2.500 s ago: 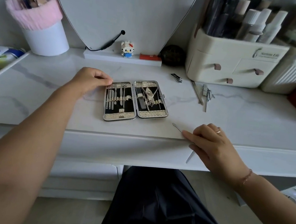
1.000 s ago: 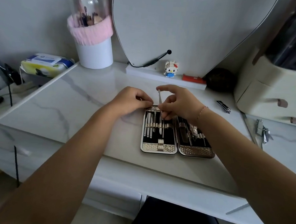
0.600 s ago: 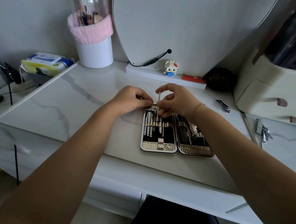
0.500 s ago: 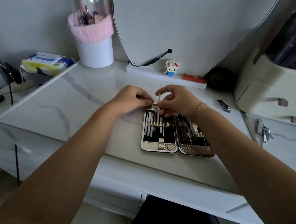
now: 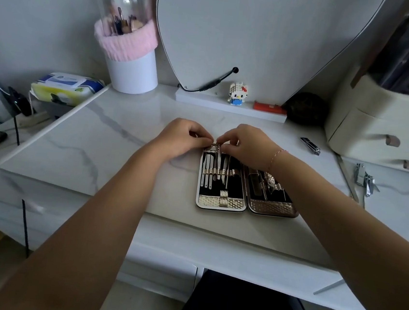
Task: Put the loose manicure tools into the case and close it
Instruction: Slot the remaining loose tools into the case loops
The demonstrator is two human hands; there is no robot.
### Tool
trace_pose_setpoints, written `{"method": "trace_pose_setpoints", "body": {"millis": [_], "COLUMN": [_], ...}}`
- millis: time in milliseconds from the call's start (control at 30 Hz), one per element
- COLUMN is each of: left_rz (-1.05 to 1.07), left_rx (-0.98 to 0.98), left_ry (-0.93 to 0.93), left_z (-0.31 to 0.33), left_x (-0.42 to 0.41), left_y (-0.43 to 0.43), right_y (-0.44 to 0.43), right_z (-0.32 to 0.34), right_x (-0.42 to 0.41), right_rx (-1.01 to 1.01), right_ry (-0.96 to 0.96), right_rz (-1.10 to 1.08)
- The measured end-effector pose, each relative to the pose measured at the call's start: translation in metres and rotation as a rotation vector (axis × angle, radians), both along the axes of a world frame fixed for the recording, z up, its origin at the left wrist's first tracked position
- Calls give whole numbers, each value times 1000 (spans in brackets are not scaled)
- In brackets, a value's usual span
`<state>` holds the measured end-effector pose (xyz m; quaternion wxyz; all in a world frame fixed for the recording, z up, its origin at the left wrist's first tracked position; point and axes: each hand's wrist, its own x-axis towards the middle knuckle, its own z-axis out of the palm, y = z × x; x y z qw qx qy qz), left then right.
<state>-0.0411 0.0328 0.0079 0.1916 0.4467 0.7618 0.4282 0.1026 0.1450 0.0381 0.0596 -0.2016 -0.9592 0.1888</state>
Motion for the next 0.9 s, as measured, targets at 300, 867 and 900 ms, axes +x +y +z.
{"method": "trace_pose_setpoints", "body": {"millis": [300, 867, 900], "left_rz": [10, 11, 12], "left_rx": [5, 10, 14], "left_ry": [-19, -27, -31], "left_z": [0, 0, -1], "left_x": [1, 1, 1], "left_y": [1, 1, 0], "right_y": [5, 7, 7], "right_z": [-2, -3, -4], "right_x": [18, 23, 23], "right_rx": [-27, -136, -140], "right_ry": [20, 98, 127], "right_rz": [113, 121, 97]}}
